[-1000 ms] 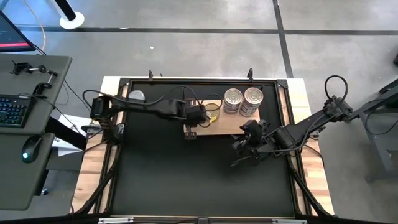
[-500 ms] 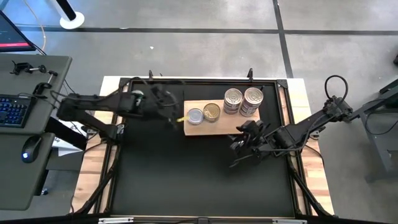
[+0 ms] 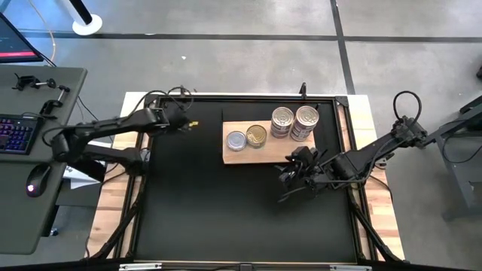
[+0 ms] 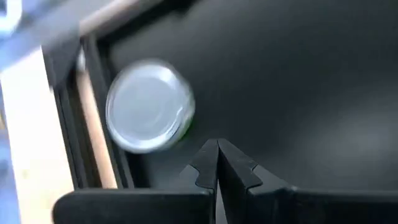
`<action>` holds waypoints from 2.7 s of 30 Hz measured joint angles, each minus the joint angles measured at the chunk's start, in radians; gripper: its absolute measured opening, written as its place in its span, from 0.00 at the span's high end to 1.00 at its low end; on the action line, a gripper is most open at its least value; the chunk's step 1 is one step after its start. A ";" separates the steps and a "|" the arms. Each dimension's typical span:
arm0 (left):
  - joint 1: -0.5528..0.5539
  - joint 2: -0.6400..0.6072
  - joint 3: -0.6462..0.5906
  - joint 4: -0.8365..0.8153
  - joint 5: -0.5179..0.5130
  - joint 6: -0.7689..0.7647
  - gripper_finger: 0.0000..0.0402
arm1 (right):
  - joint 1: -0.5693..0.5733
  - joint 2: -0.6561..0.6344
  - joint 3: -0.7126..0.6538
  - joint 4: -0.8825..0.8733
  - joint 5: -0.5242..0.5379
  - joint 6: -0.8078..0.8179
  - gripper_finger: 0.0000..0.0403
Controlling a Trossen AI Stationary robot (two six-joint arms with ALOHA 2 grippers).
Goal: Stack canned seafood by type on shelf
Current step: Stack the green tuna can on top of the other green tuna can on the shelf
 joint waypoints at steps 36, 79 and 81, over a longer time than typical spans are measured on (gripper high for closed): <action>0.346 0.139 -0.235 0.358 0.087 -0.273 1.00 | -0.006 0.000 0.000 0.017 -0.018 0.057 0.33; -1.138 0.320 -0.243 0.949 0.264 -0.695 1.00 | 0.025 0.145 0.001 0.302 -0.399 0.059 0.33; -1.128 0.404 -0.207 1.031 0.262 -0.647 1.00 | 0.026 0.209 0.001 0.306 -0.482 0.133 0.33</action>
